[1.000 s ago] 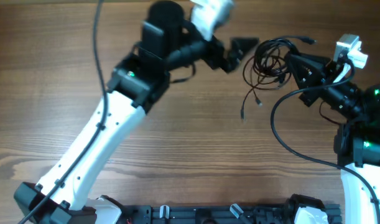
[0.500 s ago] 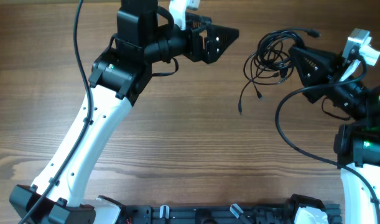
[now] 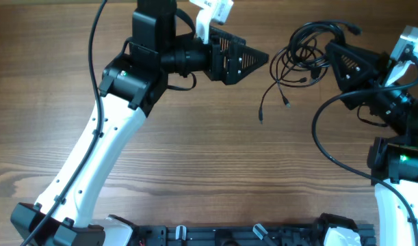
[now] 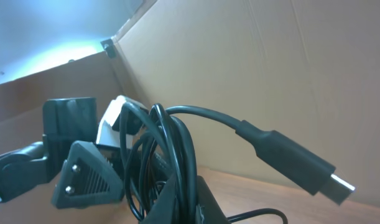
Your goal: Untangle cables
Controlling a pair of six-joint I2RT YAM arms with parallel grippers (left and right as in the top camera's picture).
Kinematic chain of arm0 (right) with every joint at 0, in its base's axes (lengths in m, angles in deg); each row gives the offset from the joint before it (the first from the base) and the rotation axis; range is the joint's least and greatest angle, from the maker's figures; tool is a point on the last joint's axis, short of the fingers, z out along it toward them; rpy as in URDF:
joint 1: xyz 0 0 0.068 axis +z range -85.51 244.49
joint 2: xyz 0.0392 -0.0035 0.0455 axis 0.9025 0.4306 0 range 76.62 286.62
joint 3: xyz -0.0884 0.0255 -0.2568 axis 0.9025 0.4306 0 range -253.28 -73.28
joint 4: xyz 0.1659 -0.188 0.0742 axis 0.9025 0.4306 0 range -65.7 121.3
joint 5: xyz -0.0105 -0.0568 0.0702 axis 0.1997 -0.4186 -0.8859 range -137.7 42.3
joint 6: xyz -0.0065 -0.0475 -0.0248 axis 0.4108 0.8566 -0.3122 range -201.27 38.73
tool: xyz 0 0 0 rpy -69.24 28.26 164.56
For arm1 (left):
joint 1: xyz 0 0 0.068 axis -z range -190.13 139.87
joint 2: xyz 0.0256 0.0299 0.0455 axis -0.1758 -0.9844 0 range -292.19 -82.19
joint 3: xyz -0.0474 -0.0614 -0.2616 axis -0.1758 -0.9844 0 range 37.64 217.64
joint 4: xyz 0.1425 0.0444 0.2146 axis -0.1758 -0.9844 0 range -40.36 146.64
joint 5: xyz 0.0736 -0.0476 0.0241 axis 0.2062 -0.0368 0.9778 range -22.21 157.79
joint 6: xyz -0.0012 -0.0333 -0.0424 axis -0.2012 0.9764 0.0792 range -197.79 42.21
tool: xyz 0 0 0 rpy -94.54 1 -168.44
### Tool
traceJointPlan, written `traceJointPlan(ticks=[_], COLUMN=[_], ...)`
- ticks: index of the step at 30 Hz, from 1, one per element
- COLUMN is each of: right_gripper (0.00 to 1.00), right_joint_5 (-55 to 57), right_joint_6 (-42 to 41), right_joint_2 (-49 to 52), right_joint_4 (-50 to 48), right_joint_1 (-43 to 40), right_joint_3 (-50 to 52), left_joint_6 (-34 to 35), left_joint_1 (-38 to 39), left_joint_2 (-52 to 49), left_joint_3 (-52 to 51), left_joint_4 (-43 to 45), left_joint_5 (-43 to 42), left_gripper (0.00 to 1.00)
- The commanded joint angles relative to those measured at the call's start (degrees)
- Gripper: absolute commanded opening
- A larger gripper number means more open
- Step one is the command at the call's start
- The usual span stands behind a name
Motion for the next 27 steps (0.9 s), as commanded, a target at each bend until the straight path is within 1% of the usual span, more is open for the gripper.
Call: traceJointPlan(ticks=[1,4,6,7,8,9,10,11,13,14,15,16,18,20,21,23,24,26,27], right_gripper=[0.04,0.04,0.04,0.04,0.04,0.04,0.04,0.04,0.04,0.04,0.04,0.04,0.04,0.04,0.04,0.04,0.04,0.04,0.04], right_joint_5=[1.16,1.16,1.07,0.92,0.68,0.46,0.09,-0.02,-0.37,-0.68,-0.87,-1.27,-1.46,-1.46,-1.46,-1.44,-1.44,-1.42,-1.4], right_joint_6=[-1.97,-3.3,-3.3,-3.3,-3.32,-3.32,-3.28,-3.3,-3.32,-3.32,-3.32,-3.3,-3.3,-3.3,-3.3,-3.26,-3.21,-3.13,-3.1], right_joint_2=[0.0,0.0,0.0,0.0,0.0,0.0,0.0,0.0,0.0,0.0,0.0,0.0,0.0,0.0,0.0,0.0,0.0,0.0,0.0], right_joint_4=[-0.74,-0.76,-0.74,-0.74,-0.76,-0.74,-0.74,-0.74,-0.76,-0.76,-0.76,-0.76,-0.74,-0.74,-0.76,-0.74,-0.74,-0.74,-0.74], right_joint_1=[-0.02,-0.02,-0.02,-0.02,-0.02,-0.02,-0.02,-0.02,-0.02,-0.02,-0.02,-0.02,-0.02,-0.02,-0.02,-0.02,-0.02,-0.02,-0.02], right_joint_3=[-1.07,-1.07,-1.07,-1.07,-1.07,-1.07,-1.07,-1.07,-1.07,-1.07,-1.07,-1.07,-1.07,-1.07,-1.07,-1.07,-1.07,-1.07,-1.07], left_joint_6=[0.26,0.24,-2.23,-3.69,-4.68,-4.7,-4.7,-4.7,-4.7,-4.7,-4.7,-4.7,-4.7,-4.11,-1.79,5.84,8.83,14.23,15.52], left_joint_1=[2.36,4.2,5.22,5.55,5.79,5.86,5.86,5.86,5.86,5.86,5.86,5.86,5.86,5.86,5.84,5.79,5.79,5.81,5.81], left_joint_2=[1.25,1.25,1.25,1.25,1.25,1.25,1.25,1.25,1.25,1.25,1.25,1.25,1.25,1.25,1.25,1.25,1.25,1.25,1.25], left_joint_3=[0.37,0.37,0.37,0.37,0.37,0.37,0.37,0.37,0.37,0.37,0.37,0.37,0.37,0.37,0.37,0.37,0.37,0.37,0.37], left_joint_4=[0.0,0.02,0.22,0.2,0.22,0.22,0.2,0.2,0.2,0.2,0.2,0.2,0.04,-1.33,-2.54,-5.79,-7.06,-9.29,-9.49], left_joint_5=[-1.62,-1.2,-1.14,-0.96,-0.76,-0.55,-0.31,-0.31,0.22,0.57,0.57,0.61,2.51,10.29,16.85,30.6,34.93,40.89,41.33], left_gripper=[1.0,1.0,1.0,0.88,0.69,0.48,0.34,0.23,0.12,0.09,0.09,0.06,0.04,0.04,0.04,0.04,0.04,0.04,0.04])
